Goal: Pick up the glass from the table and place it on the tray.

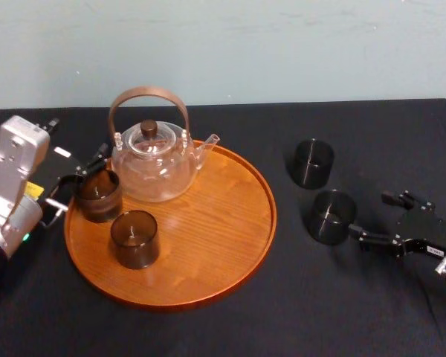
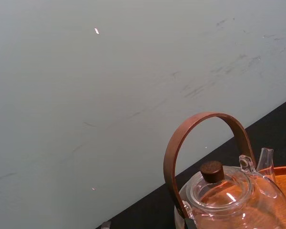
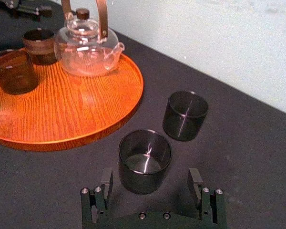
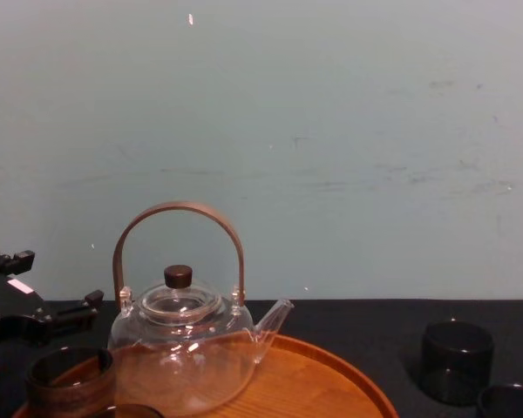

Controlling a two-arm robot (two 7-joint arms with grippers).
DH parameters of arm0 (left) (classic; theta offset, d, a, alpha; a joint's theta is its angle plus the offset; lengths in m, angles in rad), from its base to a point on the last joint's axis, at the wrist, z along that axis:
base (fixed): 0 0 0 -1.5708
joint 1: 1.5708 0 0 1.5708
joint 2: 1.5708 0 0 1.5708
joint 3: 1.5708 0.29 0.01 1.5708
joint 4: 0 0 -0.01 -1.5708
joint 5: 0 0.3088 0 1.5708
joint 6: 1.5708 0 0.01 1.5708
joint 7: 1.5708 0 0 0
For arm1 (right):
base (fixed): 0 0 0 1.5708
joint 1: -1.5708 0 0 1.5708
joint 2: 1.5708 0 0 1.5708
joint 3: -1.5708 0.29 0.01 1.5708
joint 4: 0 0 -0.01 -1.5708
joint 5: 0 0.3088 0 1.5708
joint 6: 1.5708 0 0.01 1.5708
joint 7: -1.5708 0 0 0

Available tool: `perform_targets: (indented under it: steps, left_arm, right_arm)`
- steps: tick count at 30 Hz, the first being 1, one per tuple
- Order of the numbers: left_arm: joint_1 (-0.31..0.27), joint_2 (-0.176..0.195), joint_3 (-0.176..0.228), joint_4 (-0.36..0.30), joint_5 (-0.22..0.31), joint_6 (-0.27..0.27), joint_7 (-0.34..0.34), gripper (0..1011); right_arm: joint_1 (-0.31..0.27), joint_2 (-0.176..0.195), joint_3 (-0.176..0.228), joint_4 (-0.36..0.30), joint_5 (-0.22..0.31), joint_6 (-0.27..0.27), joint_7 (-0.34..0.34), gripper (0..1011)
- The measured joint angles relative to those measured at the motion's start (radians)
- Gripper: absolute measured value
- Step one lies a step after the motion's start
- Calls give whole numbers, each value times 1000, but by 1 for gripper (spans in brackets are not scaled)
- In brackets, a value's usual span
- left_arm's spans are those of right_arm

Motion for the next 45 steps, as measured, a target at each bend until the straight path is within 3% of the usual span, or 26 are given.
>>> perform_targets:
  steps: [18, 33, 45]
  left_arm:
    - [0, 0, 0, 0, 0, 0, 0, 1001]
    - [0, 0, 0, 0, 0, 0, 0, 1001]
    - [0, 0, 0, 0, 0, 0, 0, 1001]
  right_arm:
    - [89, -35, -62, 46, -27, 127, 37, 1002]
    - [162, -70, -103, 93, -28, 180, 38, 1002]
    - [215, -100, -131, 132, -34, 193, 31, 1002]
